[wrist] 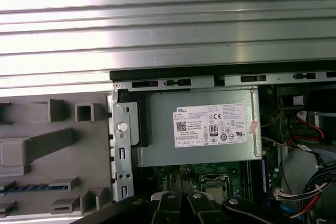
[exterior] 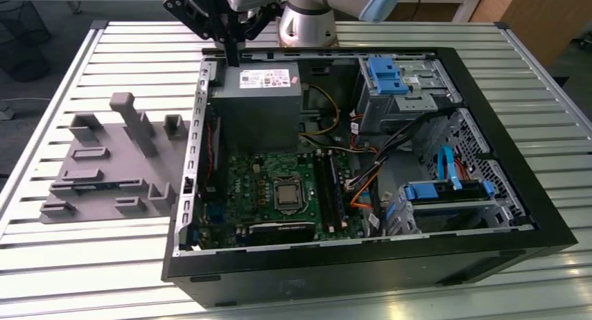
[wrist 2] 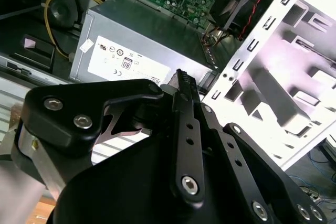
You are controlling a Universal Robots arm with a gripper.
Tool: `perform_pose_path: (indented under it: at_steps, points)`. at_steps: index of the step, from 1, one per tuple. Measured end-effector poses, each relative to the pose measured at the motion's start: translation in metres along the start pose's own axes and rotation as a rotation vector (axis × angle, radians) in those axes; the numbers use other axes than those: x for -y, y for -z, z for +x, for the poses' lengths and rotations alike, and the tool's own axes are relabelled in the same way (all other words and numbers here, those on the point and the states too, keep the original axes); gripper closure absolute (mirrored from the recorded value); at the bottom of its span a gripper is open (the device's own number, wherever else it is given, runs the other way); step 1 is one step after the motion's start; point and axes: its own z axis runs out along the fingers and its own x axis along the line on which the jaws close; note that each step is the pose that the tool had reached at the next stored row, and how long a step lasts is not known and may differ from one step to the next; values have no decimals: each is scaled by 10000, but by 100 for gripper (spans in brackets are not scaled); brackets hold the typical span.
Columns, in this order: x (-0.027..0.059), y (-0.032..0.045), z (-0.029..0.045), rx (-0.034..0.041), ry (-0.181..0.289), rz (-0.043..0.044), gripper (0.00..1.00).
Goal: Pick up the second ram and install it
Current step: 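Reach for the second ram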
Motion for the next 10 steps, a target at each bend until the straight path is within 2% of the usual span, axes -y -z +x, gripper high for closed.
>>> perform_pose_path:
  at_steps: [10]
  points:
    - [5,-4,62,0,-1,0,89]
